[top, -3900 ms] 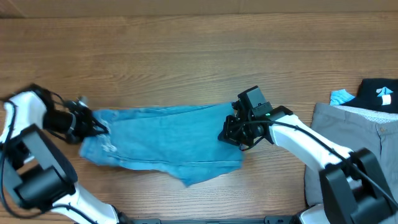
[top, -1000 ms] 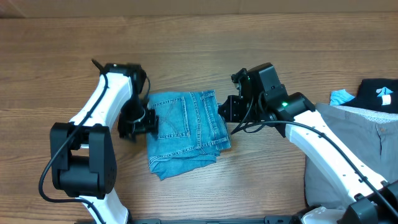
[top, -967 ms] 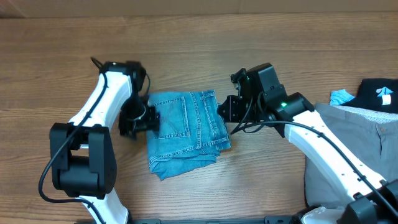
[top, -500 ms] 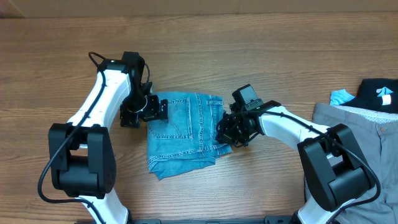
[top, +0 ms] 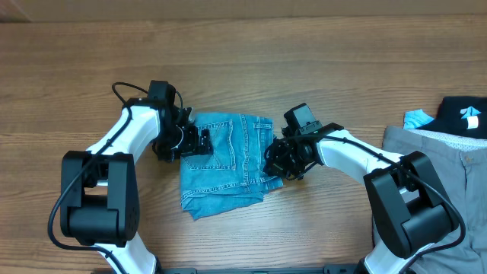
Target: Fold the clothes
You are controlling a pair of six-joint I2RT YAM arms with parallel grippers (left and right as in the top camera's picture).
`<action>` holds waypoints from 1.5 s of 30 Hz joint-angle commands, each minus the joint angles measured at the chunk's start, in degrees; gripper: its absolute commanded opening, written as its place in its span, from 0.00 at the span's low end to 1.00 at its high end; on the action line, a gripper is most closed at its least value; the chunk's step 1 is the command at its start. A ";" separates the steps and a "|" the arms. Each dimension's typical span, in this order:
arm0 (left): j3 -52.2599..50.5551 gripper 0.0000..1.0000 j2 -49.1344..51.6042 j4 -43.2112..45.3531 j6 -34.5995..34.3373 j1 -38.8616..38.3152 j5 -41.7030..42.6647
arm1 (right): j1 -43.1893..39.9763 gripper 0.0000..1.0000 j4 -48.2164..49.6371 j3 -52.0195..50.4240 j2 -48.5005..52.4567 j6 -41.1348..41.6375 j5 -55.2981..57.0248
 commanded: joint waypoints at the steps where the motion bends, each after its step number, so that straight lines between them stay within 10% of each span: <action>1: -4.61 0.99 0.81 3.98 10.56 -0.04 16.26 | 0.61 0.04 -0.85 -1.03 2.29 -0.61 1.22; 13: -7.50 0.05 0.81 3.91 22.25 0.11 20.17 | 0.48 0.04 -1.49 -0.72 1.88 -2.45 1.03; 26: 18.60 0.04 0.66 -11.50 20.22 21.75 12.44 | -1.33 0.05 -16.44 8.33 -14.45 -16.09 1.29; 35: 23.80 0.04 1.64 2.95 14.23 34.47 8.94 | -1.33 0.06 -17.07 8.74 -17.66 -15.82 1.25; 37: 23.80 0.18 3.15 6.36 13.77 36.57 6.88 | -1.33 0.06 -17.03 8.74 -17.66 -15.80 1.27; 40: 23.80 0.92 4.85 8.28 12.44 38.16 2.14 | -1.33 0.06 -17.05 8.74 -17.66 -15.56 1.27; 45: 26.47 1.00 4.76 6.51 9.35 40.94 -9.25 | -1.33 0.06 -17.11 8.74 -17.66 -15.19 1.27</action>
